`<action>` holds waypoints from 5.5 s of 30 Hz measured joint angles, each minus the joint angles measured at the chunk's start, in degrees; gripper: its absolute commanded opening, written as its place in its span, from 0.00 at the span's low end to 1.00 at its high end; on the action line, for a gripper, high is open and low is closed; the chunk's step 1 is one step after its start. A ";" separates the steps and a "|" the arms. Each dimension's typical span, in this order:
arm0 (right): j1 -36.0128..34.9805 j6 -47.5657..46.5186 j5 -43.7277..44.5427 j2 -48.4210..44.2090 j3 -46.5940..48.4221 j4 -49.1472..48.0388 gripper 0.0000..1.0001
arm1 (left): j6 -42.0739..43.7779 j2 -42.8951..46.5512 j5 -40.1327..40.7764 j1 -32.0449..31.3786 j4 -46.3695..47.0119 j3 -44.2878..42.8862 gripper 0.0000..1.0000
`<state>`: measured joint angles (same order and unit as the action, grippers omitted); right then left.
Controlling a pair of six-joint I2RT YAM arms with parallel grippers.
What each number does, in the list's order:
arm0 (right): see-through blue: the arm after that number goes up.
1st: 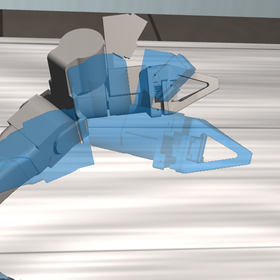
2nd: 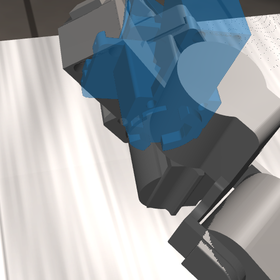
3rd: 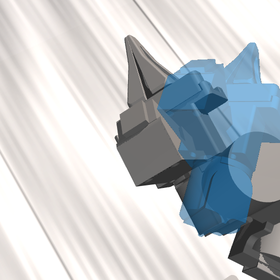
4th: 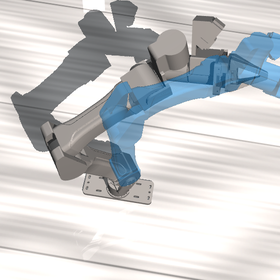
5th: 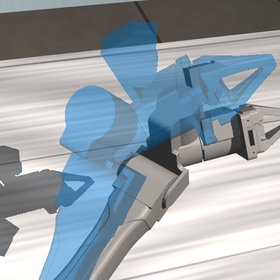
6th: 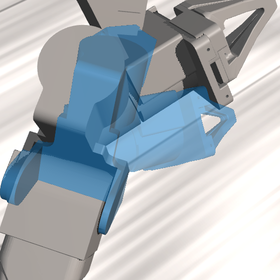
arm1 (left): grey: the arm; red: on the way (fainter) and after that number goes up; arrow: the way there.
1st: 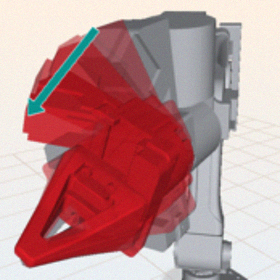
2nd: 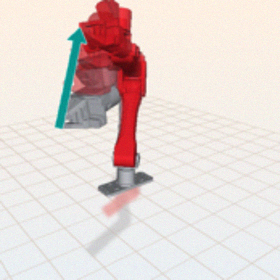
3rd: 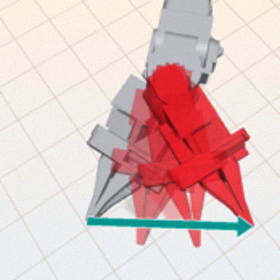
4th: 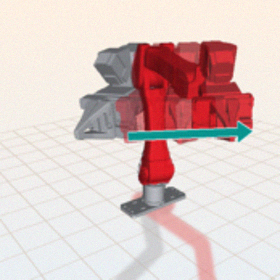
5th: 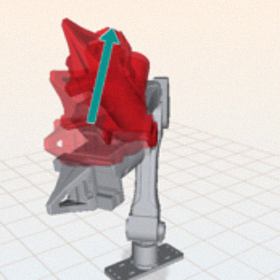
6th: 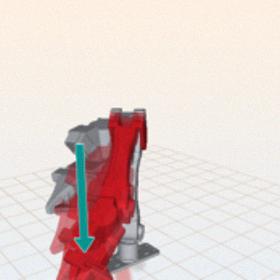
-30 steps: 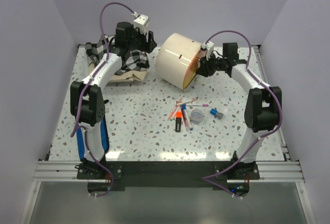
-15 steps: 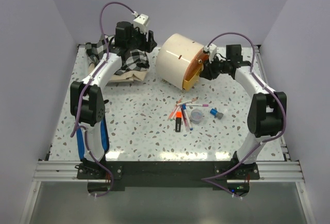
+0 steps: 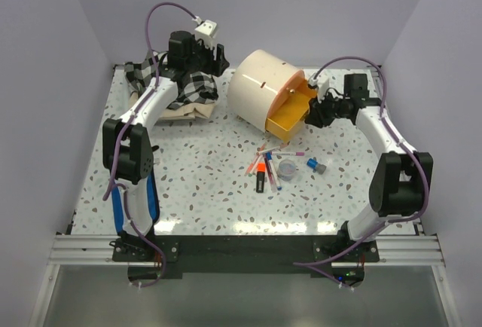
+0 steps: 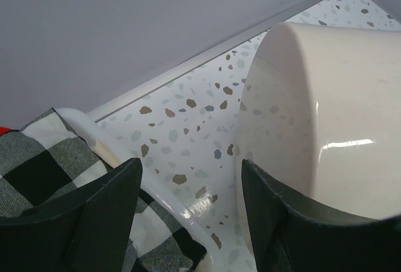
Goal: Sort the stationery into containers
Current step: Open the drawer in the storage box, then pick up the stationery from the center of the board, then place the stationery in the drawer.
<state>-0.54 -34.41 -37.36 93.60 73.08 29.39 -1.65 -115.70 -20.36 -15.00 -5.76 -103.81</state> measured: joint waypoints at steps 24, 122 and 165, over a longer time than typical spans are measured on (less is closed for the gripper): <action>2.82 -8.20 7.56 -13.53 -6.45 10.29 0.52 | 0.04 4.39 0.11 0.00 -1.16 2.27 0.73; -4.61 2.19 8.74 -8.94 4.17 -2.54 0.12 | 0.83 9.53 -1.01 1.03 -1.20 5.29 0.75; -17.77 -8.31 12.94 -14.45 -7.82 28.76 0.83 | -0.48 12.66 0.04 1.03 -1.88 10.05 1.00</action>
<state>-18.31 -42.72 -24.43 79.15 65.25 58.15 -2.13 -103.04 -20.32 -13.98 -7.64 -93.76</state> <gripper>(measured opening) 0.822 0.997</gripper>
